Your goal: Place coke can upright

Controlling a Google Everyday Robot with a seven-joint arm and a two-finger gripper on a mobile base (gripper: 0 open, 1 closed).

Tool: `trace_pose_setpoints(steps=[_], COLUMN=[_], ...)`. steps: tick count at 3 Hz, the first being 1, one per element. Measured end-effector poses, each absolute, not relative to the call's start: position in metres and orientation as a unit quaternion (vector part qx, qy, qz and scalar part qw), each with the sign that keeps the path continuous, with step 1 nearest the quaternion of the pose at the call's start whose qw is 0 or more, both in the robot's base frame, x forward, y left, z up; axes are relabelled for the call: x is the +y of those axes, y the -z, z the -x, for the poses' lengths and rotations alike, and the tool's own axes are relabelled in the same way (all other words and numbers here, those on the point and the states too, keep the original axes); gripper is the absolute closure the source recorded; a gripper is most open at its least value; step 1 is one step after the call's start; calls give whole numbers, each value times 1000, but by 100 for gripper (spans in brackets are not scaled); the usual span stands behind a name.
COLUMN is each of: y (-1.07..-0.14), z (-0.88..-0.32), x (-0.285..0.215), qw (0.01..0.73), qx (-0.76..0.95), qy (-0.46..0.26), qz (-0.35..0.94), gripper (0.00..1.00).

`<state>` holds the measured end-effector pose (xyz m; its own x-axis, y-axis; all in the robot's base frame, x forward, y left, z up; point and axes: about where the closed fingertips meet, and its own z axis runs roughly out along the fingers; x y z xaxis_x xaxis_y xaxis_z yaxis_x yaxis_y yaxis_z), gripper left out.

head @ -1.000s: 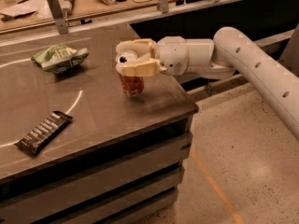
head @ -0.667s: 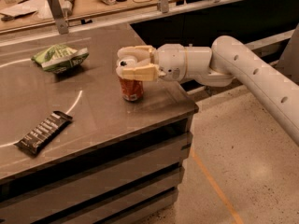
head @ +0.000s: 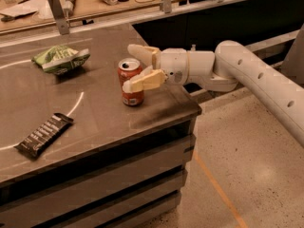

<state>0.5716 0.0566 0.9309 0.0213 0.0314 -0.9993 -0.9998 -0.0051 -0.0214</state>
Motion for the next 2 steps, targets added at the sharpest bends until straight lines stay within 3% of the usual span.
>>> trace_pose_setpoints(steps=[2], y=[-960], z=[-572], x=[5], qw=[514], qx=[524], qy=[-441], qz=[516], gripper=[0])
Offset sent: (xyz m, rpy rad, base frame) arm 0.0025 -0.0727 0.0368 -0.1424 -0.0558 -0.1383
